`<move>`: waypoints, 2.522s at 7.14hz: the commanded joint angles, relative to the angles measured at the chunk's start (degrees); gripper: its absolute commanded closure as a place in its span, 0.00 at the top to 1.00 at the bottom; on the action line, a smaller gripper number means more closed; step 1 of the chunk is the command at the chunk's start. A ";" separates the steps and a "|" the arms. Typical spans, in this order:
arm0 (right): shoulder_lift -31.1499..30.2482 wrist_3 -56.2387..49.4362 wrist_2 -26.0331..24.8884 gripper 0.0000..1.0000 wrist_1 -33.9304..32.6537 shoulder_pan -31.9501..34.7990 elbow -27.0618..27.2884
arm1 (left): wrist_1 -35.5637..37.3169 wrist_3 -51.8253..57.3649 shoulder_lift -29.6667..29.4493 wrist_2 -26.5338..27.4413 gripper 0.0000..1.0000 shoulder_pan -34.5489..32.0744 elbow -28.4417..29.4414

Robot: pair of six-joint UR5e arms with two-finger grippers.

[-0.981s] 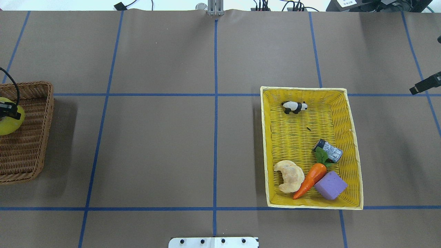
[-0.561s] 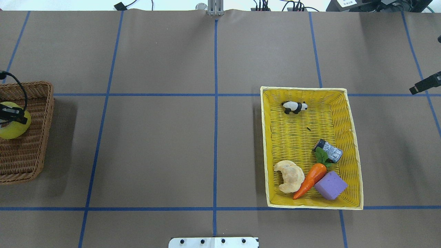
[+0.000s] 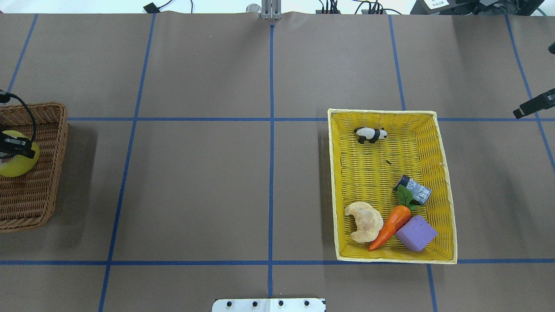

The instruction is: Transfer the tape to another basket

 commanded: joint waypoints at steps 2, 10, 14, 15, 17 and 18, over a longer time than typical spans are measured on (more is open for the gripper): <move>0.02 -0.02 0.01 1.00 0.00 0.00 0.03 | -0.03 0.09 -0.17 -0.18 0.80 0.01 -0.13; 0.11 -5.52 0.62 1.00 -9.73 9.65 0.56 | 31.34 44.19 -9.22 -4.75 0.98 -27.84 0.18; -3.57 -13.11 0.27 1.00 -13.01 13.09 1.61 | 29.94 44.74 -9.58 -7.74 0.98 -29.00 6.98; -4.28 -13.11 0.27 1.00 -12.92 13.09 2.13 | 29.50 37.69 -10.01 -8.00 0.98 -28.91 6.03; -5.95 -13.11 -0.17 1.00 -12.92 13.09 2.32 | 28.45 33.93 -9.58 -9.76 0.98 -28.82 2.33; -6.74 -13.11 0.09 1.00 -13.18 13.18 2.84 | 27.40 33.93 -8.71 -10.02 0.98 -28.82 1.80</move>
